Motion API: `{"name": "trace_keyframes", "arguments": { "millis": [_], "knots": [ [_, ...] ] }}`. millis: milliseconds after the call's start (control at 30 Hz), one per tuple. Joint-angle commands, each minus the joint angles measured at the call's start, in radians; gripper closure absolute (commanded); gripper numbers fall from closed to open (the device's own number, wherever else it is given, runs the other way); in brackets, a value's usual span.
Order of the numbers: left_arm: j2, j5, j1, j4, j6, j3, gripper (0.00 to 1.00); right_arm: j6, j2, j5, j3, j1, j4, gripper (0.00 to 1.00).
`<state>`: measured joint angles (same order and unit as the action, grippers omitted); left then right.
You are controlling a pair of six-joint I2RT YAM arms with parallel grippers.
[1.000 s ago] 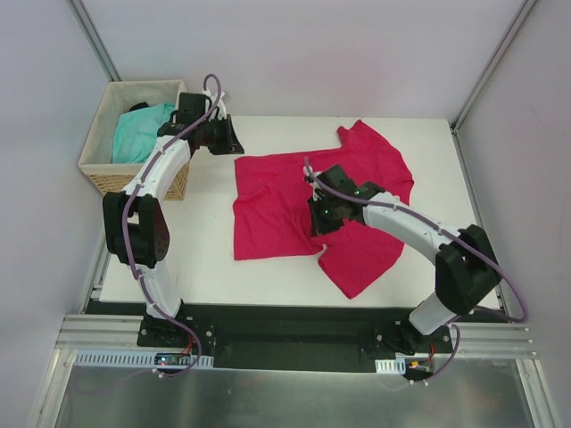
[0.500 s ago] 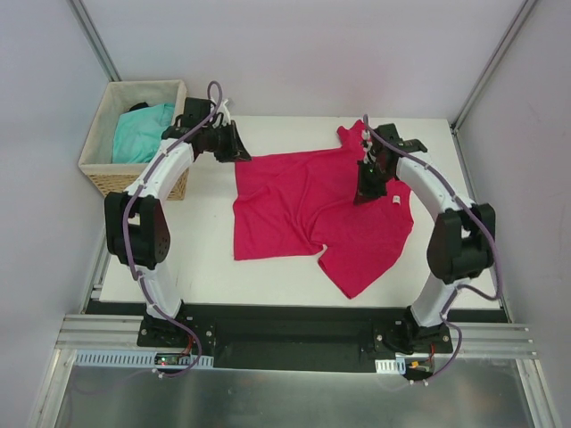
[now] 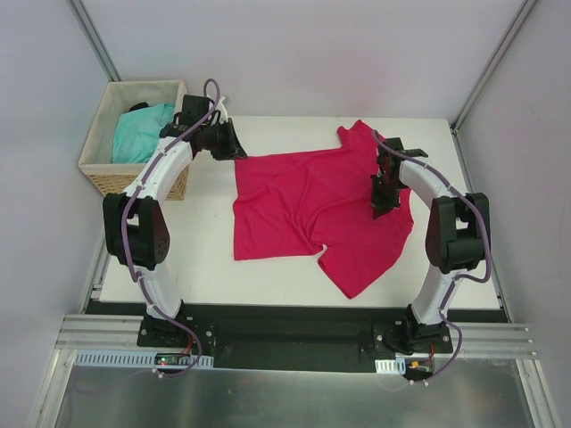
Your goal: Fold and stack the t-shirts
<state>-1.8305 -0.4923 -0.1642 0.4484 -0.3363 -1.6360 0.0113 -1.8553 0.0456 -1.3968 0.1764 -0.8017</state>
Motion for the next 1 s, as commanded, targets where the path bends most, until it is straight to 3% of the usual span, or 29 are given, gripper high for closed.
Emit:
{"name": "trace_keyframes", "arguments": {
  "millis": [0, 433, 967],
  "knots": [
    [0.028, 0.011, -0.005, 0.001, 0.014, -0.051, 1.00, -0.008, -0.012, -0.171, -0.028, -0.018, -0.097, 0.99],
    [0.007, 0.018, -0.001, 0.033, 0.040, -0.107, 1.00, 0.056, -0.021, -0.086, 0.012, -0.130, 0.013, 0.99],
    [0.002, 0.037, 0.000, 0.078, 0.046, -0.131, 1.00, 0.062, -0.084, -0.085, 0.047, -0.143, -0.047, 0.99]
  ]
}}
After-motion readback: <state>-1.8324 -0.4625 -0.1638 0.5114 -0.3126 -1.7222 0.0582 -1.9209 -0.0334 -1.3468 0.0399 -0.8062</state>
